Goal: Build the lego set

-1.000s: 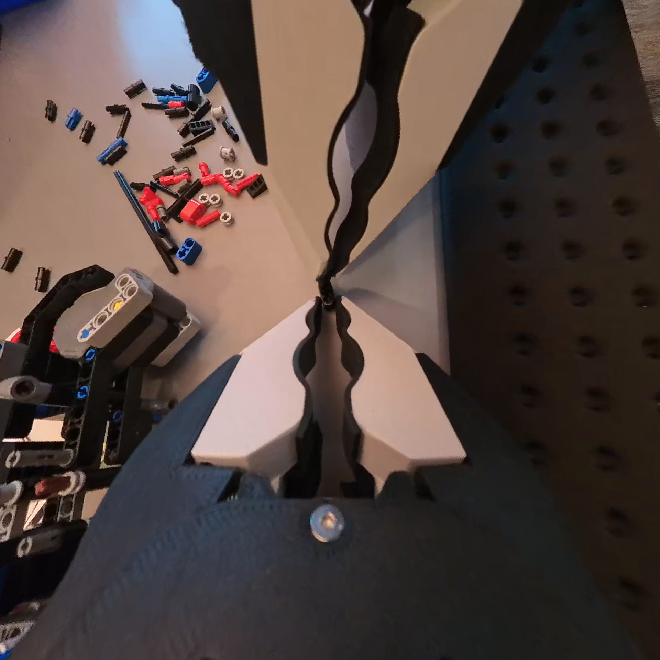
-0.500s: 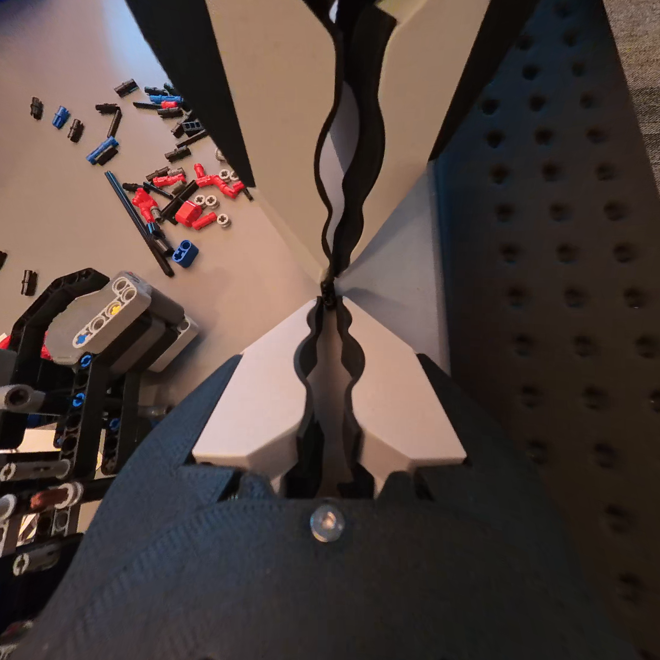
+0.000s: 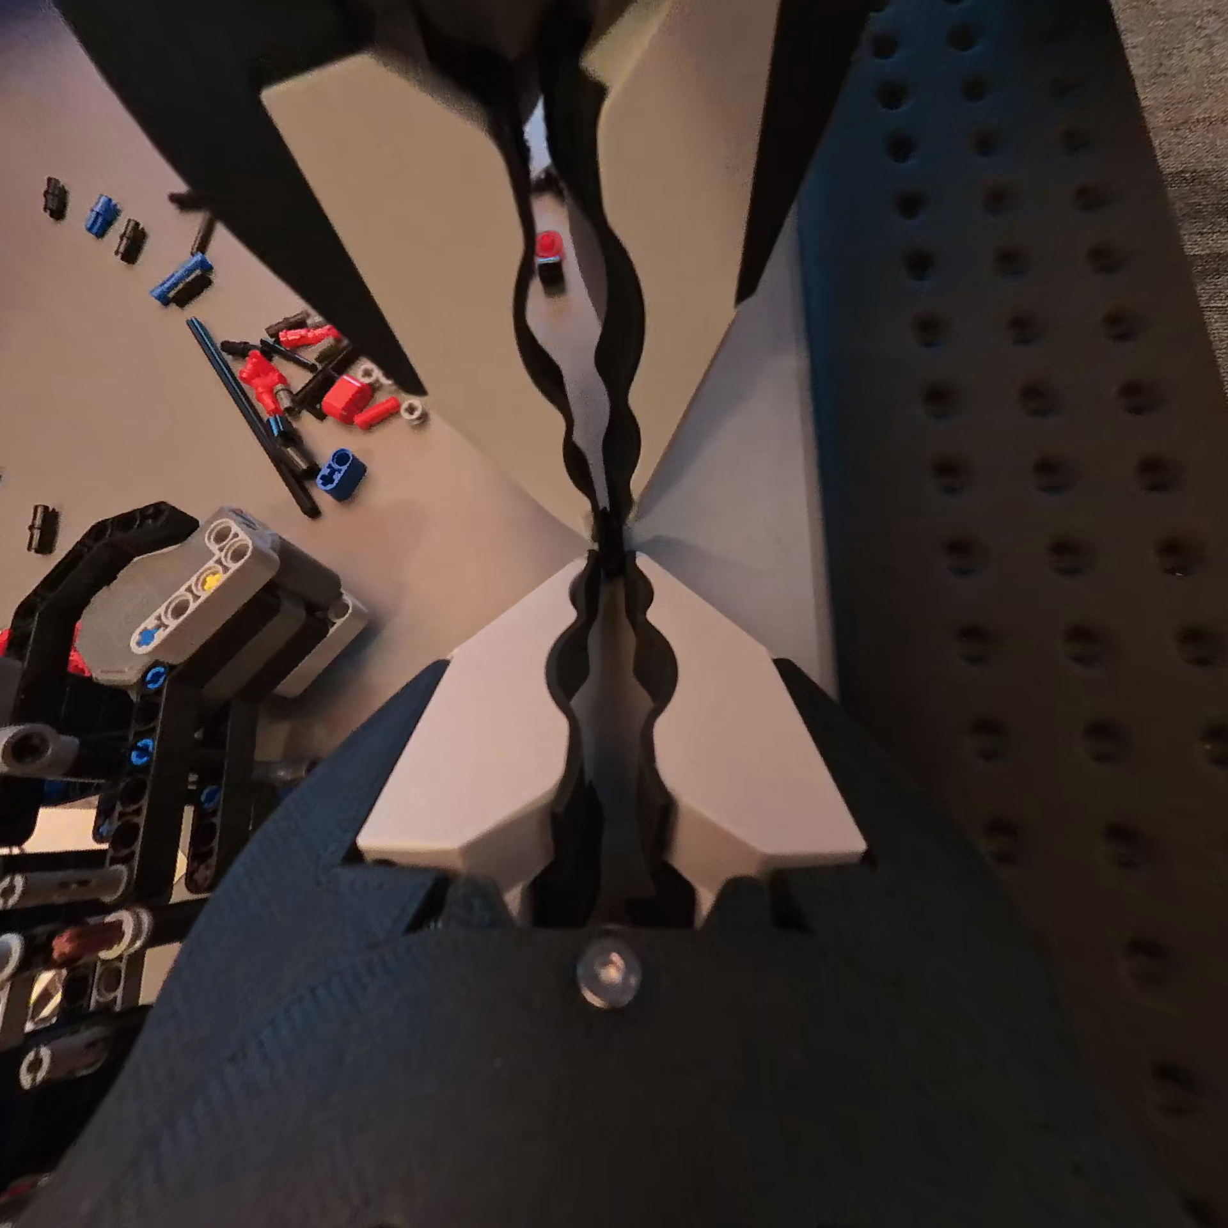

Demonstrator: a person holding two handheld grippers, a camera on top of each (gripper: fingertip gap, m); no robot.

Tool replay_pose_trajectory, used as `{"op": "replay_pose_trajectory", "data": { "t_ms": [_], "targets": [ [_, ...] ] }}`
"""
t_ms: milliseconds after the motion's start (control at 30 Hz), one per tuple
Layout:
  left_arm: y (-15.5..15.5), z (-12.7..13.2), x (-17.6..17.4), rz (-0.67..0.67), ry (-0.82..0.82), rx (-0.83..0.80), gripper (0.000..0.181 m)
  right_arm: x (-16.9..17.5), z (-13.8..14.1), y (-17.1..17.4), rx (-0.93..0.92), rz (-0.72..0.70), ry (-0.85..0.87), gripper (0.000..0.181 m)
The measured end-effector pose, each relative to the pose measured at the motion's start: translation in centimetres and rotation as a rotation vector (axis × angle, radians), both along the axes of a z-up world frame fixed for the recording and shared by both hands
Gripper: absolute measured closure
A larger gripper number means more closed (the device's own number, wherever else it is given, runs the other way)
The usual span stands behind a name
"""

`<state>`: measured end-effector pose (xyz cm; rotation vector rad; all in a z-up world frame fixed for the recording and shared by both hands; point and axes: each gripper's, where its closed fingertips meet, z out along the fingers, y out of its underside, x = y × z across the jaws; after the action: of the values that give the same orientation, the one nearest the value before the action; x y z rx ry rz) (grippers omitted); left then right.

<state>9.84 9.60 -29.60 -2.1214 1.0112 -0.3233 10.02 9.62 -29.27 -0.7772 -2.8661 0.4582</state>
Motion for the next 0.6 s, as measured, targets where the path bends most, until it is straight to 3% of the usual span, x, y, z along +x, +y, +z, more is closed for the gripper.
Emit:
{"op": "replay_pose_trajectory", "data": {
  "t_ms": [600],
  "targets": [
    [-0.04,-0.05,0.12,-0.008,0.007,0.008,0.175,-0.11,0.21,-0.07,-0.102,-0.156,0.069,0.178]
  ]
}}
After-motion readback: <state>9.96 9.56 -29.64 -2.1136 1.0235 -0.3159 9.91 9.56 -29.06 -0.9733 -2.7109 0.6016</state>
